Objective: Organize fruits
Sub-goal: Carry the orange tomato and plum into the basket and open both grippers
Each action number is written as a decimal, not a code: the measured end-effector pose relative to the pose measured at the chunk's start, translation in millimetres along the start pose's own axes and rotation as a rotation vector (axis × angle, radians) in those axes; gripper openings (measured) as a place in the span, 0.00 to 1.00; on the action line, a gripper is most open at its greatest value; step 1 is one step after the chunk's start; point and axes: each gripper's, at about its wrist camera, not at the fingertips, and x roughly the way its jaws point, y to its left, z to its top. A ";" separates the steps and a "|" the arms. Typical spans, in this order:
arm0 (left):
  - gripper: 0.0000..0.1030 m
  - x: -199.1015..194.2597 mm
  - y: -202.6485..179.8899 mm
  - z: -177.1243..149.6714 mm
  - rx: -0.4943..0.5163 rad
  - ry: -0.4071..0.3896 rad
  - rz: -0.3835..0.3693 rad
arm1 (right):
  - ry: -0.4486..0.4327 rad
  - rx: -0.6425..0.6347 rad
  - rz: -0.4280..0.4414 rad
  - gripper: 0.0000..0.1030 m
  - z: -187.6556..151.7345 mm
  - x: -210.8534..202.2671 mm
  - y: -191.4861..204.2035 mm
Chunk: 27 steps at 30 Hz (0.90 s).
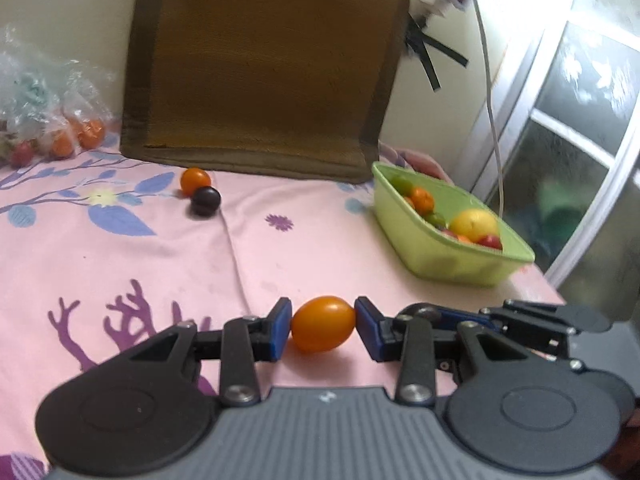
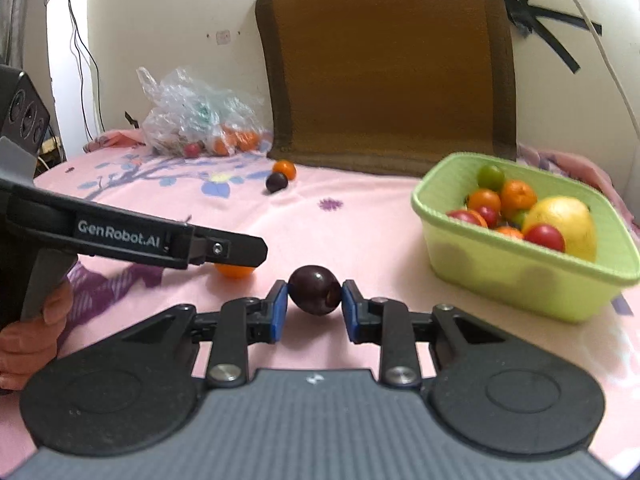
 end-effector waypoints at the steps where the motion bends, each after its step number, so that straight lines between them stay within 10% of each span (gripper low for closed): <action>1: 0.34 1.4 -1.8 -1.9 0.010 0.000 0.007 | 0.005 0.004 0.003 0.31 -1.2 -0.2 -1.3; 27: 0.41 2.8 -12.2 -7.1 0.092 0.003 0.057 | 0.038 -0.057 -0.015 0.43 -11.1 -2.1 9.0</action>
